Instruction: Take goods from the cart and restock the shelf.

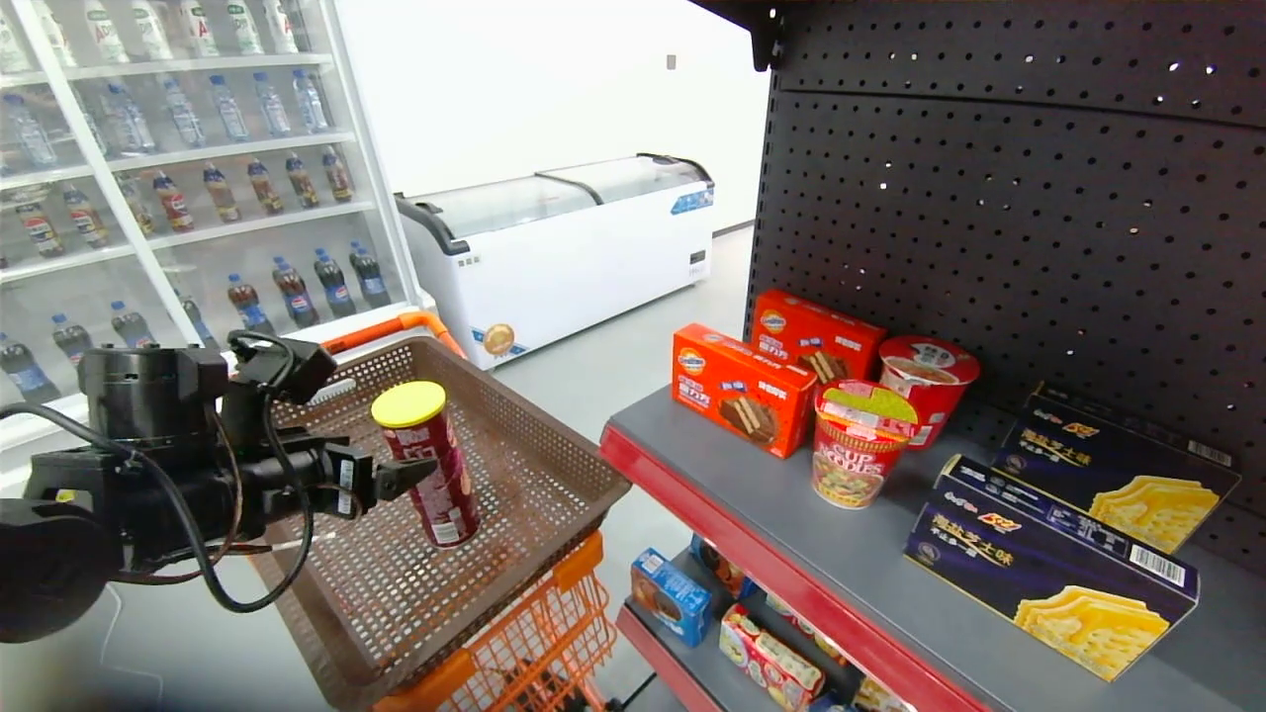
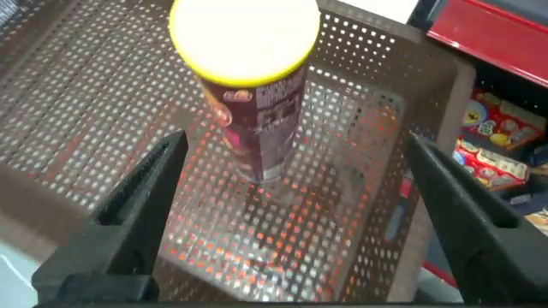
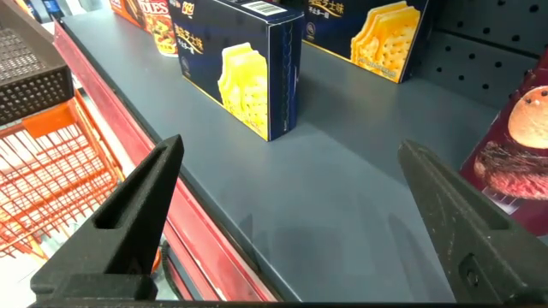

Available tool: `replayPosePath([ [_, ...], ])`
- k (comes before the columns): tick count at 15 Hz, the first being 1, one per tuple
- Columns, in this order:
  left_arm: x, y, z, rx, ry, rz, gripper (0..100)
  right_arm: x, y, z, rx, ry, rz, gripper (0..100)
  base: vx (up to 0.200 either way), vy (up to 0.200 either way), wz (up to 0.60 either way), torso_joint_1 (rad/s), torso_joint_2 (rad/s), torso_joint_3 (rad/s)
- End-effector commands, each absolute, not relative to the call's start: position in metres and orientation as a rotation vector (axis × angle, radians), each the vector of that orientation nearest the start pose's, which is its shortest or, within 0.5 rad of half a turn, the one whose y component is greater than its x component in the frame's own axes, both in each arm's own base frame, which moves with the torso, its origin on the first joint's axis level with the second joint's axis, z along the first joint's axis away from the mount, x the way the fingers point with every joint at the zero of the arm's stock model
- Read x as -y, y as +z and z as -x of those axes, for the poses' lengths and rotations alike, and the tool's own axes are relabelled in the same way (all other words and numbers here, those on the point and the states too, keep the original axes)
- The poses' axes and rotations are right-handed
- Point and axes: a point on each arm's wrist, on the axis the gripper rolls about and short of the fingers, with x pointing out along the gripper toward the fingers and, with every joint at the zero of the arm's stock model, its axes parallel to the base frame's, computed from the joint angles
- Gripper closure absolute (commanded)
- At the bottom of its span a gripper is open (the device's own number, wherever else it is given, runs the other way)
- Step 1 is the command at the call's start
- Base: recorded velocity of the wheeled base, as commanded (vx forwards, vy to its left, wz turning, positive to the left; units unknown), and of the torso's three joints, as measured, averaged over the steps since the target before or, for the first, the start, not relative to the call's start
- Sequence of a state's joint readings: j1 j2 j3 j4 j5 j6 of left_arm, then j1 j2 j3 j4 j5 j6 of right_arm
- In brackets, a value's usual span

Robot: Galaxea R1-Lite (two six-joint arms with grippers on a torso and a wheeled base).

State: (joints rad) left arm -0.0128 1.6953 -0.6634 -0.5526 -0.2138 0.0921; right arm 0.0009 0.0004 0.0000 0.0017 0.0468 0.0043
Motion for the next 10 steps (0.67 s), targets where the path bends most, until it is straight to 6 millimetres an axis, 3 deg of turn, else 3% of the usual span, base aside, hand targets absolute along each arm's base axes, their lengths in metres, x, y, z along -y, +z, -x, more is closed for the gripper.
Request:
replayPosePath([
  [1, 0.011, 0.110, -0.296, -0.532, -0.248, -0.038, 0, -0.001, 0.075, 0.023, -0.003, 0.049, -0.005, 0, 0.000, 0.000, 0.00, 0.000, 0.00, 0.000],
  [10, 0.015, 0.063, -0.329, -0.475, -0.159, -0.073, 0, -0.001, 0.075, 0.023, -0.002, 0.049, -0.005, 0, 0.000, 0.000, 0.00, 0.000, 0.00, 0.000],
])
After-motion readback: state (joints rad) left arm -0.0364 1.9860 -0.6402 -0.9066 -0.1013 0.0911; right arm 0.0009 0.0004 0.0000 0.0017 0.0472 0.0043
